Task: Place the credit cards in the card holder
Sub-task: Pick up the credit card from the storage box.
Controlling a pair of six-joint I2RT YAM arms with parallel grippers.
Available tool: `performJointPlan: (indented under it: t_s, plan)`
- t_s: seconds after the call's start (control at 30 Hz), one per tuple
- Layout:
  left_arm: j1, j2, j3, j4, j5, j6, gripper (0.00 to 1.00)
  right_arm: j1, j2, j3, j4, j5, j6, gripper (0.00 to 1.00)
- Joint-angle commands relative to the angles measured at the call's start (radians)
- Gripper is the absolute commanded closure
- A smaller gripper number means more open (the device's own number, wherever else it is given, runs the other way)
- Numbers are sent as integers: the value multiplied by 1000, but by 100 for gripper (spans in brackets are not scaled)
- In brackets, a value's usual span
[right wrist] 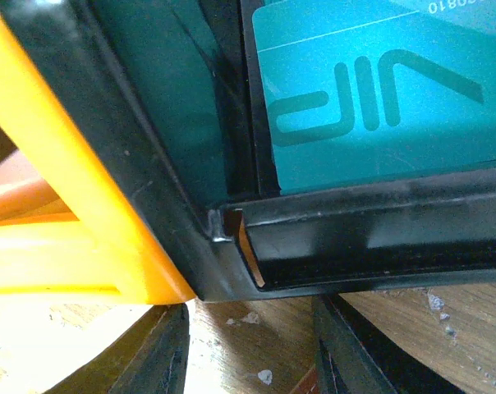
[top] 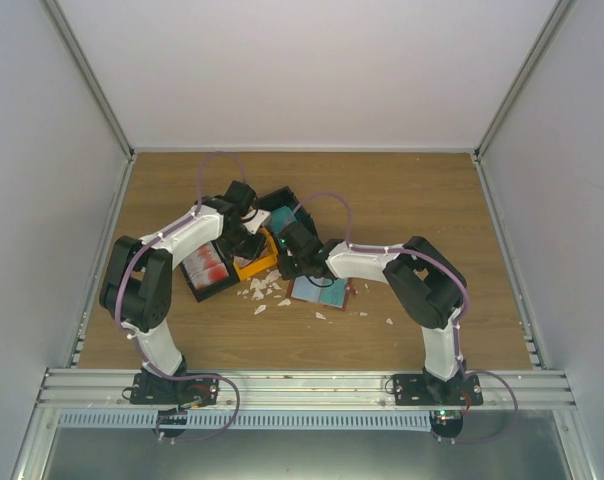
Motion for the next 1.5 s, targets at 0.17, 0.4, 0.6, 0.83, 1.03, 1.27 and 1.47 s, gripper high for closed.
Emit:
performJointPlan:
  t_s: [0.17, 0.4, 0.6, 0.83, 1.03, 1.27, 1.47]
  plan:
    - [-12, -91, 38, -38, -75, -4, 100, -6, -21, 7, 8, 42, 2, 57]
    - [-12, -191, 65, -16, -186, -23, 100, -26, -158, -1, 24, -18, -19, 53]
    - [-11, -293, 61, 17, -169, -83, 100, -68, -396, -66, 71, -162, -38, 45]
    - [-10, -495, 6, 203, 206, -212, 100, -149, -668, -249, 258, -413, 82, 32]
    - [-10, -582, -22, 381, 606, -439, 100, -157, -782, -286, 288, -529, 261, 32]
    - [-9, -617, -54, 540, 801, -710, 100, -157, -871, -340, 380, -622, 410, 45]
    - [-11, -642, -132, 630, 873, -843, 100, -156, -949, -457, 558, -692, 571, 65]
